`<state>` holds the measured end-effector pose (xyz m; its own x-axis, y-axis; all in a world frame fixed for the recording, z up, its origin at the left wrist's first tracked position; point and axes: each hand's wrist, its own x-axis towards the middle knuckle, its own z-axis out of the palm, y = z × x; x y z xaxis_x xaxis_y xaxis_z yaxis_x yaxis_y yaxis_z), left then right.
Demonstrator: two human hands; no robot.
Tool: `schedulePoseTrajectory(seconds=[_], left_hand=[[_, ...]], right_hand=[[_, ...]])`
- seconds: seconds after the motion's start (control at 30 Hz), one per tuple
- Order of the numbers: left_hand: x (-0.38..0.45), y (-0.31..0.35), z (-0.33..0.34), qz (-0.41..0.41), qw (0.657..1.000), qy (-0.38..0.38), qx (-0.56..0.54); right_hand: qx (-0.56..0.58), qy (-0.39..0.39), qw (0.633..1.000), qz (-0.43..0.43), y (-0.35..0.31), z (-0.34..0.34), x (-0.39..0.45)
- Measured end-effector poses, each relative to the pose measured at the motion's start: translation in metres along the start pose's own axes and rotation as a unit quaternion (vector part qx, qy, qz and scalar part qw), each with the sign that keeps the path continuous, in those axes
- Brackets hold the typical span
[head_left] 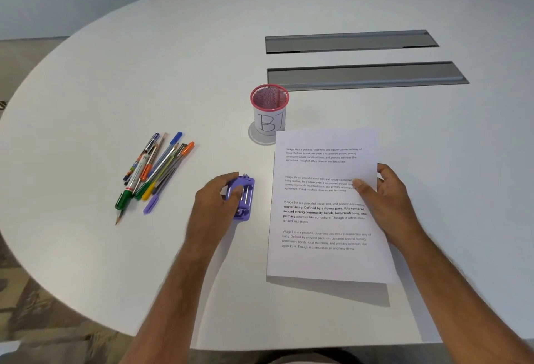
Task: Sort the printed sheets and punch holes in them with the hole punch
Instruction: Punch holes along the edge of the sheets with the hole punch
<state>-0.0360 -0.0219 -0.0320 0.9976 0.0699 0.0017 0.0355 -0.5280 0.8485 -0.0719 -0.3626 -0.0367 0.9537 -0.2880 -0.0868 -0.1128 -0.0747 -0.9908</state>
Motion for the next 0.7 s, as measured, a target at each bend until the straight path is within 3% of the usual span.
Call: schedulePoseTrajectory(seconds=[0.47, 0.7], left_hand=[[-0.005, 0.013, 0.024, -0.010, 0.997, -0.059, -0.050], [-0.008, 0.023, 0.031, -0.036, 0.983, -0.104, -0.146]], right_hand=[[-0.057, 0.010, 0.998, -0.001, 0.009, 0.005, 0.004], [-0.075, 0.021, 0.997, 0.001, 0.013, 0.006, 0.005]])
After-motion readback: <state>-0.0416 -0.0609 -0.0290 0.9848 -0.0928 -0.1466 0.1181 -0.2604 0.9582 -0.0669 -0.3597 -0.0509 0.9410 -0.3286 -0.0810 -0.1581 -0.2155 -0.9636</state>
